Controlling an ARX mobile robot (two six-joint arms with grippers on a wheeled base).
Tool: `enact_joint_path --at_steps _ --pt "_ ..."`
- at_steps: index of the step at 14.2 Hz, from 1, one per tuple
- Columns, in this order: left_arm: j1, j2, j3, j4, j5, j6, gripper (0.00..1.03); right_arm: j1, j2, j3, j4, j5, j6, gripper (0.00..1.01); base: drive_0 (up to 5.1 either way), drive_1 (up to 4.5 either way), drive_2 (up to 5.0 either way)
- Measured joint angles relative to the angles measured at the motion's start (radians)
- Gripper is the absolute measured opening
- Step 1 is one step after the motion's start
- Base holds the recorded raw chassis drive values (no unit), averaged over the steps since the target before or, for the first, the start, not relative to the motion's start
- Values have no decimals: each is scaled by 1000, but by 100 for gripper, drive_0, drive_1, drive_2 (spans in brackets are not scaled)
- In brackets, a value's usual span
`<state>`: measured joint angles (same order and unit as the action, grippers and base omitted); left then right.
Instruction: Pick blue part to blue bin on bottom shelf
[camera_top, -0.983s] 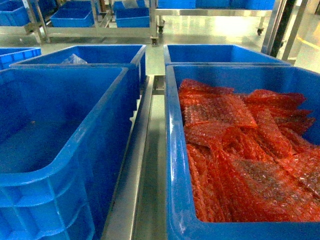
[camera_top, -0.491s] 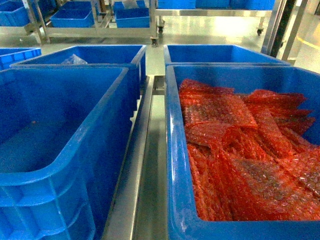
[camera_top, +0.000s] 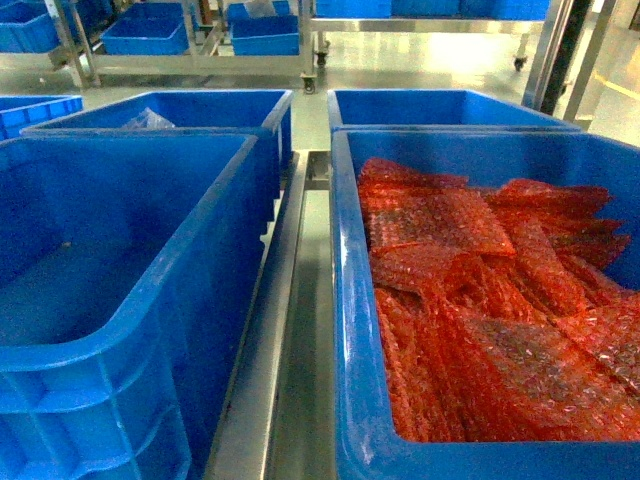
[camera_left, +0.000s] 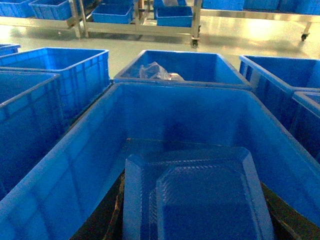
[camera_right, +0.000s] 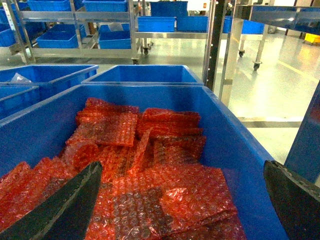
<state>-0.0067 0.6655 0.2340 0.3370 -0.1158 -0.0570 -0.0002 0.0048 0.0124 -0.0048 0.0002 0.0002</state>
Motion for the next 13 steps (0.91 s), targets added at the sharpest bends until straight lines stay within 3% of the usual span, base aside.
enact_joint_path --at_steps 13 --pt "0 0 0 0 0 0 44 0 0 0 0 0 0 98 0 0 0"
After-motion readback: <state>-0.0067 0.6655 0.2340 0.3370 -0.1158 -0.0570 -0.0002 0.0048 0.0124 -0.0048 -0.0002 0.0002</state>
